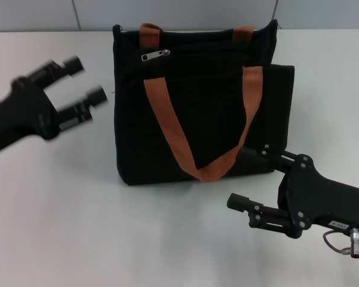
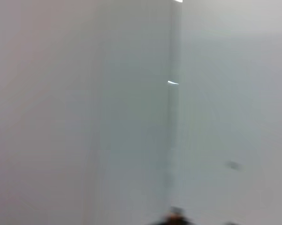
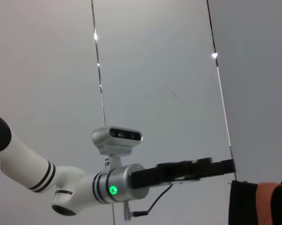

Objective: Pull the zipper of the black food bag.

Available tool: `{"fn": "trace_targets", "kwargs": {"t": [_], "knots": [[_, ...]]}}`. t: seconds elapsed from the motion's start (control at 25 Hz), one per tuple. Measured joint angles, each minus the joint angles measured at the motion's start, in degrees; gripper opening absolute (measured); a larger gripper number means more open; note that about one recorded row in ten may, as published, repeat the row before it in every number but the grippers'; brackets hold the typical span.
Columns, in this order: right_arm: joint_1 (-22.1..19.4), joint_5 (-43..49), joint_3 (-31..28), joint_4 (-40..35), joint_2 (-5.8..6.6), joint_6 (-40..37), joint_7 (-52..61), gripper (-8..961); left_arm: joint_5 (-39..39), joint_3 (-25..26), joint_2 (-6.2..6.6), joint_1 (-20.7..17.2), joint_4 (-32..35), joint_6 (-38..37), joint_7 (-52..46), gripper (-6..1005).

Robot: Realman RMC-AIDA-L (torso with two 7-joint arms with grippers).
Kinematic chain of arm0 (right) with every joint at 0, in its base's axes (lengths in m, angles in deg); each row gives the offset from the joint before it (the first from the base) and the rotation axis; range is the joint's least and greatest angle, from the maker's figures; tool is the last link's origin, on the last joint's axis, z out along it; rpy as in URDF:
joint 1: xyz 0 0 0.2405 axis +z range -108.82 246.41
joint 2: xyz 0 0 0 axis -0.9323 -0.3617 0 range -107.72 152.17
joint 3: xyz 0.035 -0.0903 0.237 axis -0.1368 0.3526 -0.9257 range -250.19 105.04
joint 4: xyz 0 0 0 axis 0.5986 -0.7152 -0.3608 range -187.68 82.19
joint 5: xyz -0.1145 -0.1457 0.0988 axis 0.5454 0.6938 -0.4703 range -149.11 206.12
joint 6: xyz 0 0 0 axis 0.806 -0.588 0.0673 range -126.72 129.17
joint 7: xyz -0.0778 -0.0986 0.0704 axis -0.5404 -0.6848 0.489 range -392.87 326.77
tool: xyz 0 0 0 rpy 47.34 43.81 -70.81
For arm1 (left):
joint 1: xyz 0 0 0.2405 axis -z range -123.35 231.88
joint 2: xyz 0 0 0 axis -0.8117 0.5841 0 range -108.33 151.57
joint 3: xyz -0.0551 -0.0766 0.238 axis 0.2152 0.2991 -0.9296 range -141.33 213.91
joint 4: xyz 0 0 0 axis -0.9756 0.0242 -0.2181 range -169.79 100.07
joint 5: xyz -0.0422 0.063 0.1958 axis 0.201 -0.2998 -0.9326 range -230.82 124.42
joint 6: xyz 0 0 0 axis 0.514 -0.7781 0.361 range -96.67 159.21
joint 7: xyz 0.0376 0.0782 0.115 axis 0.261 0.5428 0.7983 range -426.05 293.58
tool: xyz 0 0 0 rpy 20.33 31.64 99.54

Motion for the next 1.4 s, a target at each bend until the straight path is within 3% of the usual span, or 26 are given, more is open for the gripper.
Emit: {"fn": "trace_targets", "kwargs": {"t": [0.32,0.44,0.64,1.4], "knots": [[0.4,-0.1,0.0,0.6,0.00,0.8,0.0,753,0.3,-2.8,0.05,3.4,0.4,9.0,-4.8,799],[0.8,-0.4,0.0,1.4,0.00,0.9,-0.1,753,-0.2,-9.5,0.02,5.6,0.9,12.3,-4.9,799],[0.8,-0.4,0.0,1.6,0.00,1.0,-0.1,752,-0.3,-14.8,0.00,7.1,2.0,14.9,-5.0,766],[1.1,-0.8,0.0,2.5,-0.04,1.9,-0.1,753,0.1,-15.2,-0.17,7.7,2.9,17.9,-5.2,642]]}}
